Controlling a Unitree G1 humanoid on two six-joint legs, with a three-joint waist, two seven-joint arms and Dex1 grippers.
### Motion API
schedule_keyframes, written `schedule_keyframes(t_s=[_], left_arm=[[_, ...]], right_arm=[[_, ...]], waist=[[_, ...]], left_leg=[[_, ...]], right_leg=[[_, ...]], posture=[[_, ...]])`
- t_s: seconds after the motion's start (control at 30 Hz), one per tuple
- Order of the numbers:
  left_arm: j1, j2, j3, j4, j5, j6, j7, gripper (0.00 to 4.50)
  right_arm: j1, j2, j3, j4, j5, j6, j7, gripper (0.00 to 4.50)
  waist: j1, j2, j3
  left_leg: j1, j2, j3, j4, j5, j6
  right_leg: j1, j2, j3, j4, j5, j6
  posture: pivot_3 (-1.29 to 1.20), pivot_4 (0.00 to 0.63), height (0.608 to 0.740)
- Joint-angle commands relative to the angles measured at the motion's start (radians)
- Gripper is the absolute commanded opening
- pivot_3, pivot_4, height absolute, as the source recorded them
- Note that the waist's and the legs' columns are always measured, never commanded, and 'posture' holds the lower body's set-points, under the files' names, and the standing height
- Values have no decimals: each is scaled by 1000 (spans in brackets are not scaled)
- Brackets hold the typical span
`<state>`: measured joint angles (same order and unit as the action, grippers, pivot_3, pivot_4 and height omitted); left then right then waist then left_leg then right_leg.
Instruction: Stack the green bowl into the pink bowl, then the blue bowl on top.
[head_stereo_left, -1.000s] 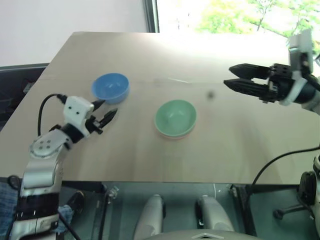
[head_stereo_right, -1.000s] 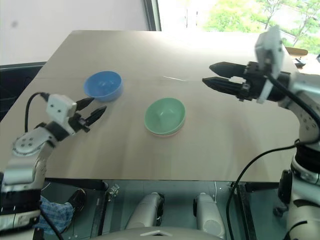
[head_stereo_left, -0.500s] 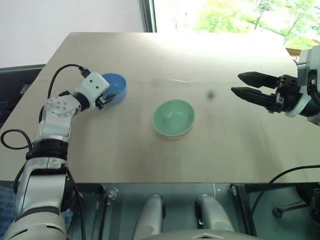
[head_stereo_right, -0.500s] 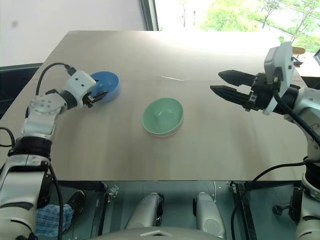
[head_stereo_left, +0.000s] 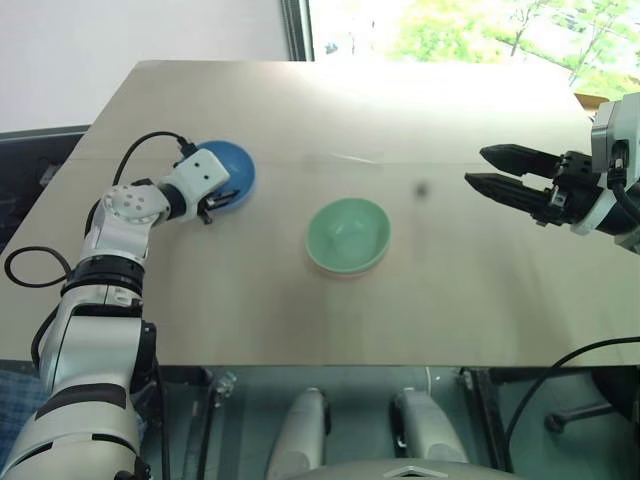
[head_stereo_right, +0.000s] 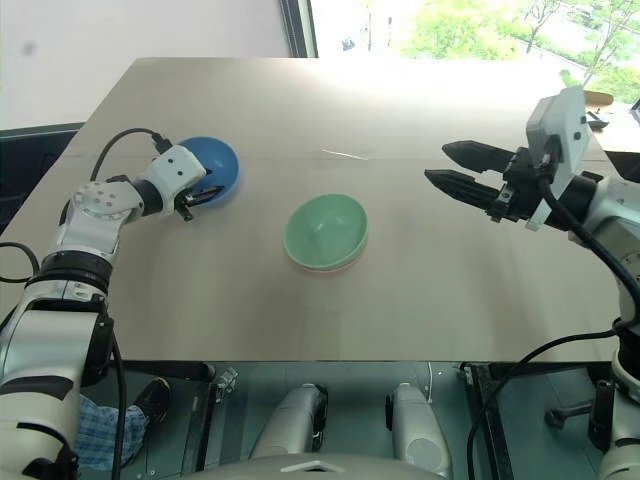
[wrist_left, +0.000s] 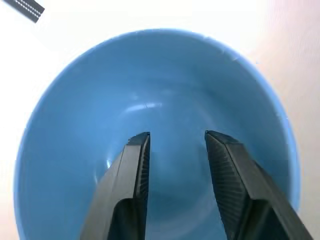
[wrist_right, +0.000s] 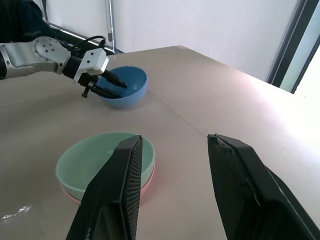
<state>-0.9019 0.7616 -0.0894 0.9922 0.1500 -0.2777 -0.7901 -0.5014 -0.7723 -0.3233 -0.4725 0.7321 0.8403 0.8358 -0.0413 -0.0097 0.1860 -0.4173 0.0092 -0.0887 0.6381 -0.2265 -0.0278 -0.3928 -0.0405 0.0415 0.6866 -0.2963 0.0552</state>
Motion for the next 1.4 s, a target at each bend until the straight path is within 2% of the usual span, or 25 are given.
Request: schedule_keyframes(t_s=[0.03,0.33,0.4,0.43,0.57,0.6,1.13,1.17,1.3,1.37,1.4], left_arm=[[-27,3,24,-14,-19,-26,4,2078],[-24,-41,108,-160,-153,69,-39,2078],[-14,-45,118,-201,-173,95,-52,2568],[-5,-46,118,-224,-183,109,-69,2656],[18,-42,118,-276,-184,132,-62,4340],[20,-39,116,-277,-178,130,-54,4434],[134,24,24,-282,-65,236,-111,4434],[133,22,27,-282,-69,236,-110,3905],[123,21,27,-271,-62,220,-92,2481],[123,22,26,-270,-62,219,-93,1529],[124,22,26,-270,-61,217,-95,1269]], right_arm=[[0,-21,-6,-26,15,-29,-7,2182],[6,-29,16,-6,8,-52,-3,2182],[12,-30,21,-8,9,-56,0,2182],[13,-30,24,-8,8,-59,1,2182],[12,-31,26,-2,13,-66,-1,2182],[13,-32,26,0,12,-68,0,2182],[14,-50,28,30,-4,-90,-7,2182],[13,-49,27,31,-2,-90,-8,2182],[19,-53,30,34,-8,-95,-6,2182],[22,-52,32,30,-5,-96,-6,2182],[22,-52,32,28,-3,-95,-7,2182]], waist=[[0,0,0],[1,0,0],[0,0,0],[0,0,0],[-1,0,0],[-2,0,0],[1,0,0],[1,0,0],[1,0,0],[1,0,0],[0,0,0]], left_leg=[[0,0,0,1,0,0],[0,0,0,8,0,0],[0,0,0,9,0,0],[0,0,0,9,0,0],[0,0,0,9,0,0],[0,0,0,9,0,0],[0,0,0,9,0,0],[0,0,0,9,0,0],[0,0,0,10,0,0],[0,0,0,10,0,0],[0,0,0,10,0,0]], right_leg=[[0,0,0,1,0,0],[-1,0,1,9,0,0],[-1,0,1,9,0,0],[-1,0,1,9,0,0],[-1,0,1,9,0,0],[-1,1,1,9,0,0],[-1,1,1,9,0,0],[-1,1,1,9,0,0],[-1,1,1,10,0,0],[-1,1,1,9,0,0],[-1,1,1,10,0,0]], posture=[[0,150,740],[0,150,740],[0,150,740],[0,150,740],[0,150,740],[0,150,740],[0,150,740],[0,150,740],[0,150,740],[0,150,740],[0,150,740]])
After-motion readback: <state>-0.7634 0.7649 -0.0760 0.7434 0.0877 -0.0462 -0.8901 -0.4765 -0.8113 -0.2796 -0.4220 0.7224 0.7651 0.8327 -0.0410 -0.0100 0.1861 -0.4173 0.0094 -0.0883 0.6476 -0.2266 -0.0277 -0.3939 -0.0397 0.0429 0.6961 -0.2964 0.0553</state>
